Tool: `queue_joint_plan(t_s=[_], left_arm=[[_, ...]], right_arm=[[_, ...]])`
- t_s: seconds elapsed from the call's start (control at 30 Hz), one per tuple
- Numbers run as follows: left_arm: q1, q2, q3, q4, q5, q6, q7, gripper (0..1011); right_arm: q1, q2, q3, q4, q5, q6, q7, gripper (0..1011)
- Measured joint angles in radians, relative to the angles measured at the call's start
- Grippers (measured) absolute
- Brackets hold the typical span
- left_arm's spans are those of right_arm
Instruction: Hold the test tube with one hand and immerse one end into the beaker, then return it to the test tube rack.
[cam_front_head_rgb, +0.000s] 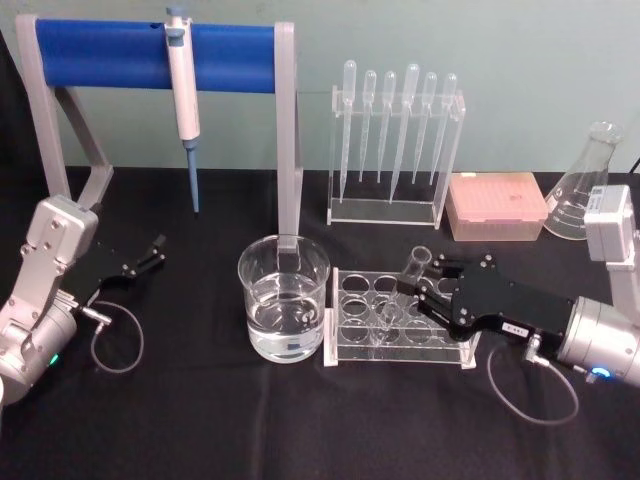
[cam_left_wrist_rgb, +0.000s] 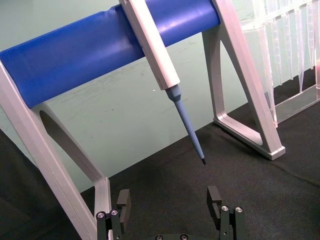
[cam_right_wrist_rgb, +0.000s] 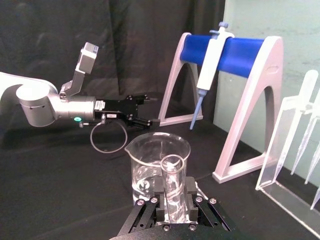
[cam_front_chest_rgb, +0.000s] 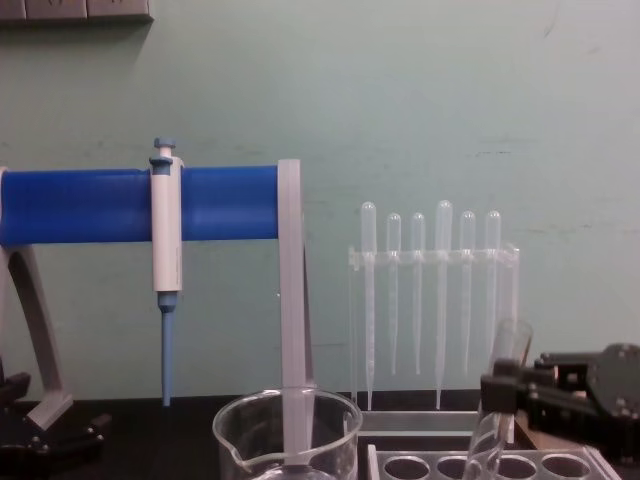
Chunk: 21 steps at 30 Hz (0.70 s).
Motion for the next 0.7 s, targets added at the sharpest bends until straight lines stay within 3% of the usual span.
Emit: queue_joint_plan(t_s=[0.23,0.7], left_arm=[[0.0,0.0,0.0,0.0,0.0,0.0,0.0,1000],[0.0,0.0,0.0,0.0,0.0,0.0,0.0,1000]], right_arm=[[0.018,0.016,0.01,-0.033,0.008,0.025,-0.003,243],[0.07,0.085,0.034,-0.162,0.084,0.145,-0.008,242]])
